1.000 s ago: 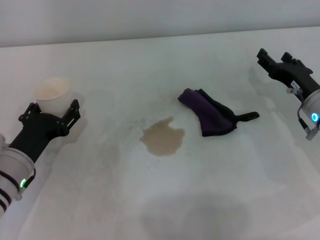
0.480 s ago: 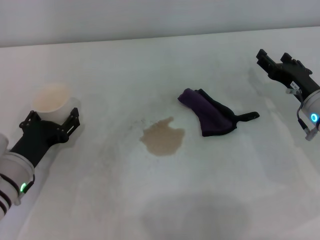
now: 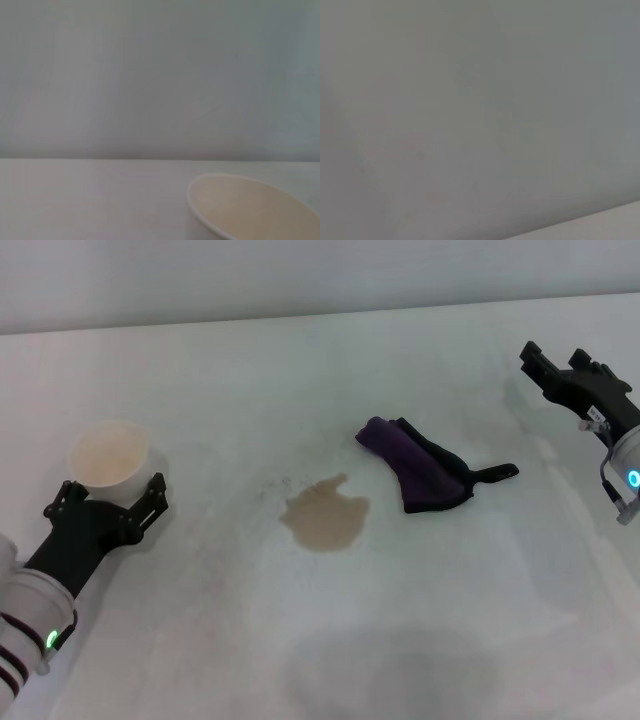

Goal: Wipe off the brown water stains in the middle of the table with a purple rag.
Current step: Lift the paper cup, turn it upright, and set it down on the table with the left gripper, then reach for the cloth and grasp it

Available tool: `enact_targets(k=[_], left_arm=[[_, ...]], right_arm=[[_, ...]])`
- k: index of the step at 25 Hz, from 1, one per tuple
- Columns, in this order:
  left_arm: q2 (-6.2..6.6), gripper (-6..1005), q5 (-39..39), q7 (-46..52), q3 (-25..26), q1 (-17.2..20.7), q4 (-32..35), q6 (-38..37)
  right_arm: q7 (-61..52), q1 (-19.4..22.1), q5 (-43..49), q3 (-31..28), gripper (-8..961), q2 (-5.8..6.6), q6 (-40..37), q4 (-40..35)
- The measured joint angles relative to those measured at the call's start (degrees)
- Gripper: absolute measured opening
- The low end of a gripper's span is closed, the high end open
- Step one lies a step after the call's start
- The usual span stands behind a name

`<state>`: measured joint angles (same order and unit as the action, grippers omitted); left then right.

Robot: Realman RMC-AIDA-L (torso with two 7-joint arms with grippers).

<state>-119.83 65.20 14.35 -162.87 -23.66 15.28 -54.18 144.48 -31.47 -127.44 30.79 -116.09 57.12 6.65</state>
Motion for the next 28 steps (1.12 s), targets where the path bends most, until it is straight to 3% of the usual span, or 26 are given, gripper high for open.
enact_targets(k=[16,24,28], left_arm=[[0.17,885,0.36,-0.32,0.00,5.98,3.16,-2.68],[0.31,886,0.20,-0.22,0.02,12.26,4.39,-13.20],[0.24,886,1.01,-0.20,0.01,15.29,4.38,-17.52]], right_arm=[[0.26,0.28,0.00,0.31,826,0.25,-0.06,-1.48],[0.11,-0.23,0.60,0.41,825,0.16,0.31,-1.48],[-0.18,-1.29,5.87,0.47,825,0.20,1.05,-2.44]])
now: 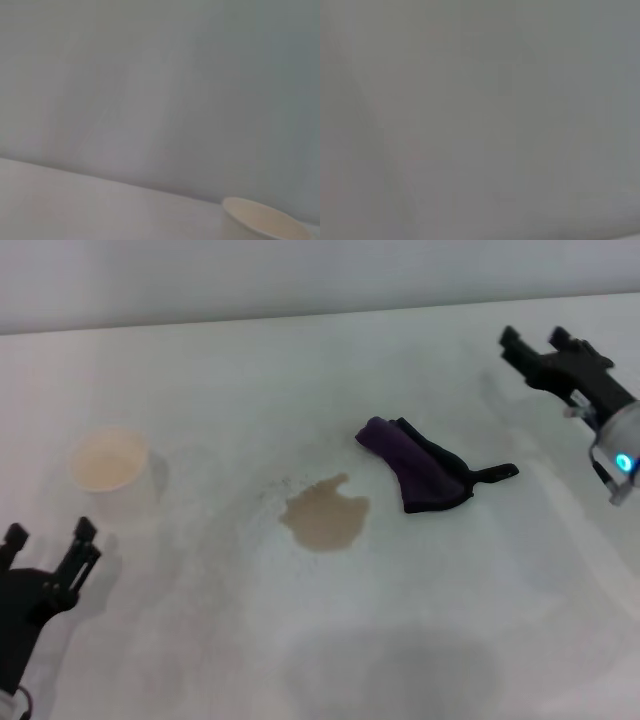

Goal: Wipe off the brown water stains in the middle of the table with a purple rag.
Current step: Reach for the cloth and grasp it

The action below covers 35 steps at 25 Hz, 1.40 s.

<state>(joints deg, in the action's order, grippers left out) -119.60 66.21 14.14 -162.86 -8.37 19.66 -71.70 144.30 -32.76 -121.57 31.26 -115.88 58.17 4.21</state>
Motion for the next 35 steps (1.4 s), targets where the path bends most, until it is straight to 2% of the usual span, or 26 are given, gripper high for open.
enact_targets(k=[2,4,8,10,14,16,18,20,27,31,35], left_arm=[[-0.04,886,0.95,0.01,0.00,1.52,-0.11,-2.38],[-0.03,886,1.01,0.01,-0.01,1.79,-0.20,-3.04],[0.14,886,1.26,0.07,0.03,1.67,-0.55,-4.25],[0.21,886,1.67,0.08,0.08,1.17,-0.62,-4.32],[0.34,886,3.43,0.09,0.09,0.67,-1.27,-4.38],[0.33,886,3.98,0.09,0.10,0.40,-1.81,-4.47],[0.34,885,4.06,0.10,0.25,0.09,-2.05,-4.54],[0.34,885,4.10,0.10,0.71,-0.13,-2.23,-4.58],[0.33,885,6.07,0.17,1.45,-0.98,-3.35,-5.17],[0.32,885,7.68,0.18,1.48,-1.81,-3.95,-5.23],[0.32,885,8.35,0.18,1.49,-2.78,-4.38,-5.23]], right_arm=[[-2.07,-1.78,8.24,0.30,825,0.16,0.02,-1.88],[-3.83,-2.47,11.32,0.69,825,0.23,-0.07,-2.88],[-16.46,-5.05,23.20,7.05,816,0.32,-1.16,-10.41],[-23.77,-6.09,27.56,13.44,798,0.31,-2.00,-15.13],[-42.35,-7.46,34.29,33.46,772,0.43,-5.91,-27.52],[-50.13,-6.56,37.98,41.92,765,0.61,-7.30,-34.77],[-55.35,-5.13,42.12,45.97,764,0.60,-7.54,-41.24],[-60.47,-3.63,46.94,47.58,764,0.47,-7.06,-47.04],[-92.00,1.26,76.36,55.34,764,0.27,-4.11,-66.59],[-99.70,3.70,82.90,61.18,765,0.28,-2.41,-72.36],[-100.86,6.05,84.20,63.07,765,0.13,-1.85,-74.27]])
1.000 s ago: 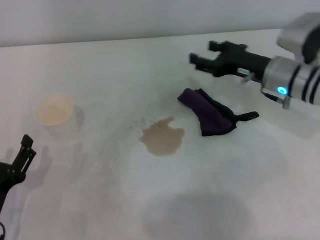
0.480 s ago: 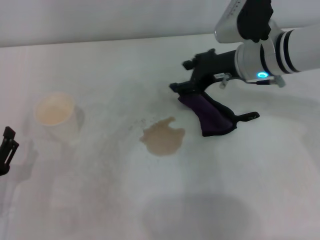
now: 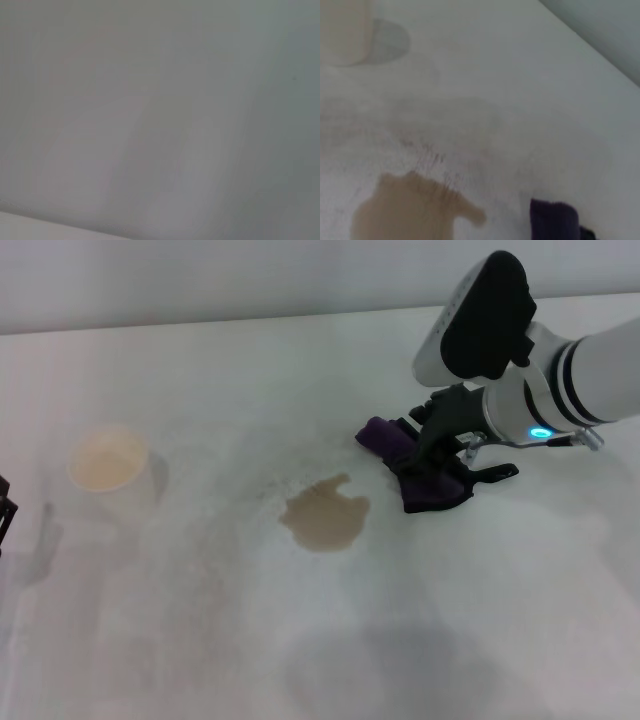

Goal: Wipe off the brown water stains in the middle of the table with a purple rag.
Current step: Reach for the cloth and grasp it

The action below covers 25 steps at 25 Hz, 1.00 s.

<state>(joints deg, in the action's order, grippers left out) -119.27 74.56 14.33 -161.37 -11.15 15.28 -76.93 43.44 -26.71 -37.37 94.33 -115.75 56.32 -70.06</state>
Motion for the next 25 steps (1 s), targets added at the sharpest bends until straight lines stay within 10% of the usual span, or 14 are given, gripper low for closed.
enact_targets(k=[10,25], left_arm=[[0.00,885,0.07,0.00,0.00,-1.07,-0.08,0.06],[0.00,884,0.06,0.00,0.00,-1.10,-0.24,0.09]], right_arm=[[-1.94,-0.71,0.27,-0.29,733,0.25,-0.20,4.29],[-2.19,-2.18,1.51,0.01,380,0.12,-2.12,7.11]])
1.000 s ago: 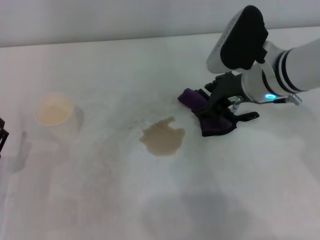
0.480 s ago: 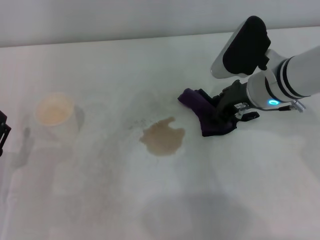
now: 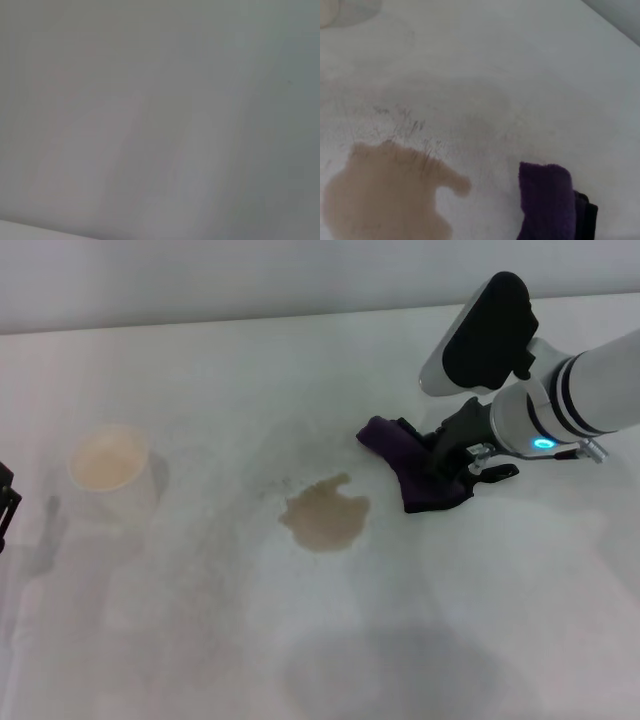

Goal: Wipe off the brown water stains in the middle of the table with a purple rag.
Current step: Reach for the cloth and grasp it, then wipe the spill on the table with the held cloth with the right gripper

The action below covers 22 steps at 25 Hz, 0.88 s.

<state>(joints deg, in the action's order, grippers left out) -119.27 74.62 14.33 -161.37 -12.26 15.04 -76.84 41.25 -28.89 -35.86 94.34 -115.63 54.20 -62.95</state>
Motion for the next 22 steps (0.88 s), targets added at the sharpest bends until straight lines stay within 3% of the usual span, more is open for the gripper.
enact_targets(k=[7,12,17,22], left_arm=[[0.00,884,0.00,0.00,0.00,-0.04,-0.36,0.03],[0.00,884,0.00,0.00,0.00,-0.05,-0.51,0.03],[0.01,884,0.00,0.00,0.00,-0.07,-0.58,0.04],[0.00,884,0.00,0.00,0.00,-0.31,-0.56,0.34]], right_arm=[[-0.04,-0.23,-0.30,-0.12,306,-0.02,0.55,-0.52],[0.21,-1.28,-1.55,1.09,104,-0.15,5.17,-4.62],[1.92,-4.72,-6.77,10.72,90,-0.25,7.28,-5.88],[2.42,-8.46,-10.39,23.06,90,-0.58,4.39,-5.49]])
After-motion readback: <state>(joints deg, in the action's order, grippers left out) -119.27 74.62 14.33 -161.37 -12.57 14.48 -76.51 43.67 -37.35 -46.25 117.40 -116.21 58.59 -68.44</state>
